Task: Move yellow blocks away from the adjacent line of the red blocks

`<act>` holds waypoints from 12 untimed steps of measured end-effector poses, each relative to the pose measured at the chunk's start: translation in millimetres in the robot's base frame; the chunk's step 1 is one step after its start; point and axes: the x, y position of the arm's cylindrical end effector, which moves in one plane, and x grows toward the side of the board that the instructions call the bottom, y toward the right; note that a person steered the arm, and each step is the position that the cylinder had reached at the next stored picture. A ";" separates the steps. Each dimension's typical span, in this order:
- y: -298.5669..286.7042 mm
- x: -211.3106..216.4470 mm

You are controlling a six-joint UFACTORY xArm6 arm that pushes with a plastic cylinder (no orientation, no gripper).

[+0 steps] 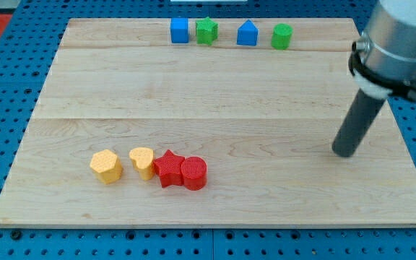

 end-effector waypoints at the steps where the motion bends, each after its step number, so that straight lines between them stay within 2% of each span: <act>1: -18.3 43.2; 2: -69.2 51.7; 3: -130.4 43.0; 7: -288.1 34.3; 10: -366.3 38.7; 12: -352.1 -16.9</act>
